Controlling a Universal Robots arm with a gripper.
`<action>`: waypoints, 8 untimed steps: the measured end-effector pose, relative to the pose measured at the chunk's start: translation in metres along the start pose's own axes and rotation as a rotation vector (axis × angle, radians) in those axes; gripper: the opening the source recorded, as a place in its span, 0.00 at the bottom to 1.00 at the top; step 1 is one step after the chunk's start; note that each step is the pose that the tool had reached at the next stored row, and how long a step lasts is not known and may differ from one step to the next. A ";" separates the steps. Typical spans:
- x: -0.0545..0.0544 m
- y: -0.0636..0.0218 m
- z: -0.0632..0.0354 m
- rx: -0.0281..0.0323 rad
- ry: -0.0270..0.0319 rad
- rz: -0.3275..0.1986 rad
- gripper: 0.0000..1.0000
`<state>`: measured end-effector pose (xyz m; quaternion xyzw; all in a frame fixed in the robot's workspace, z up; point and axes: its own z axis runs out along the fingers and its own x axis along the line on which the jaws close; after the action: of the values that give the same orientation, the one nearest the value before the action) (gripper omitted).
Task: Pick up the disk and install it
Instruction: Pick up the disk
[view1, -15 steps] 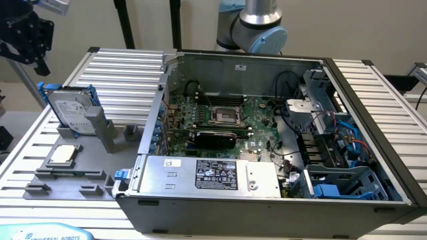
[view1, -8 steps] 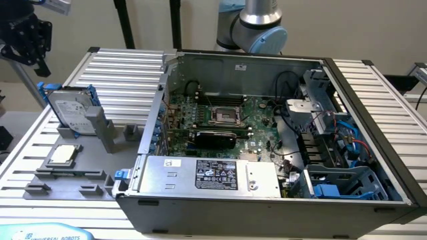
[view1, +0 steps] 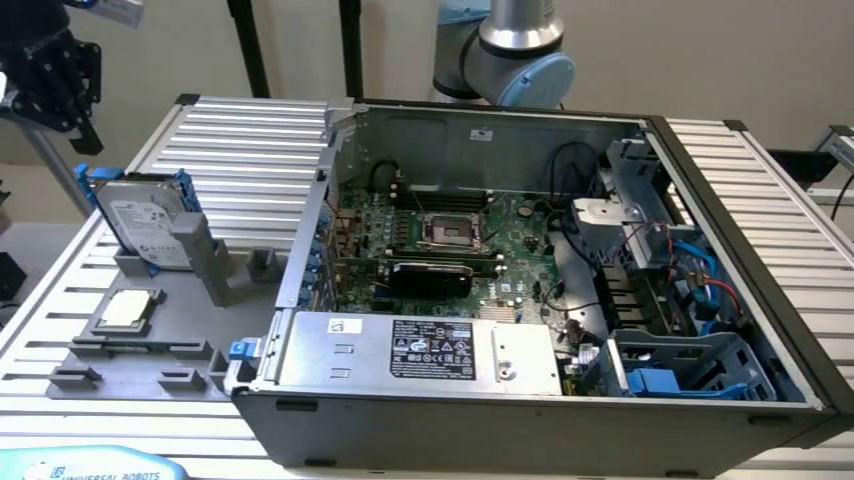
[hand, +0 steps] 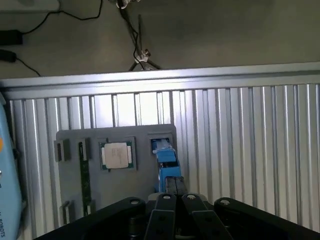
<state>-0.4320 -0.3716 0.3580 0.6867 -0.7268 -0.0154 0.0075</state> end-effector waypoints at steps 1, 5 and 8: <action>0.000 -0.0002 0.0001 0.0010 -0.0015 -0.007 0.11; 0.000 -0.0017 0.0010 0.0021 -0.0032 -0.031 0.11; 0.000 -0.0021 0.0015 0.0022 -0.0029 -0.060 0.11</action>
<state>-0.4300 -0.3717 0.3565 0.7080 -0.7060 -0.0159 0.0052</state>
